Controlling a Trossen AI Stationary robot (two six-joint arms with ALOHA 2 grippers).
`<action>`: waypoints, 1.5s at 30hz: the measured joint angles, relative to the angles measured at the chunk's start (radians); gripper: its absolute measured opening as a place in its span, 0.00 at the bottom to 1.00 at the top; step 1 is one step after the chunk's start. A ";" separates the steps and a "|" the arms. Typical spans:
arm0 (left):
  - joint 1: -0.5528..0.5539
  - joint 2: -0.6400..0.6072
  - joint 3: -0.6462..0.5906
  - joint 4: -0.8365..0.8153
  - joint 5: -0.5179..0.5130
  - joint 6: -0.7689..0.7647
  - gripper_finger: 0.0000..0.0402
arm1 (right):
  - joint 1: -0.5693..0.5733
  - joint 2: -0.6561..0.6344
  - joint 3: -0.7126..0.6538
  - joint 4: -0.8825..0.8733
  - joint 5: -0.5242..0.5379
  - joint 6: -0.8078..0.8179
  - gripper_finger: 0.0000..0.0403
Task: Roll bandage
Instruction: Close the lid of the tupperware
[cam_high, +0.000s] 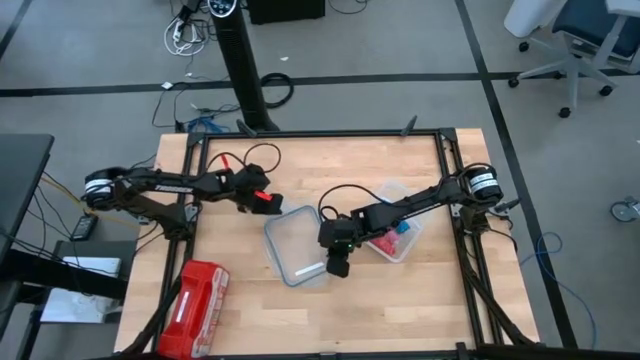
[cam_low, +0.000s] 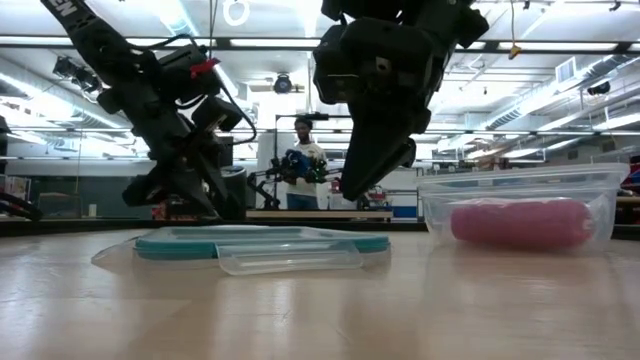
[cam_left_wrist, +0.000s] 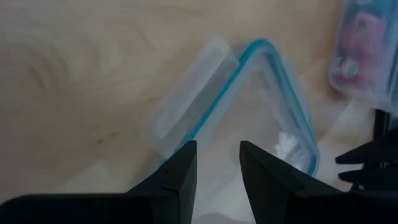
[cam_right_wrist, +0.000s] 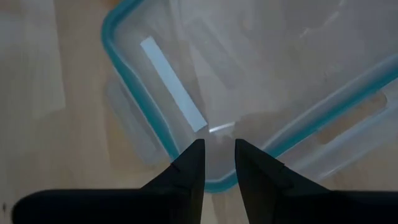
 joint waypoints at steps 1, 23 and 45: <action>0.007 -0.009 0.000 -0.010 0.000 0.010 0.31 | 0.000 0.000 0.000 0.000 0.000 -0.006 0.22; 0.026 0.001 0.001 -0.126 -0.093 -0.025 0.31 | -0.030 0.001 0.000 -0.005 0.024 -0.078 0.22; -0.020 0.103 0.002 -0.032 -0.099 -0.052 0.31 | -0.043 0.002 -0.001 -0.001 -0.056 -0.192 0.22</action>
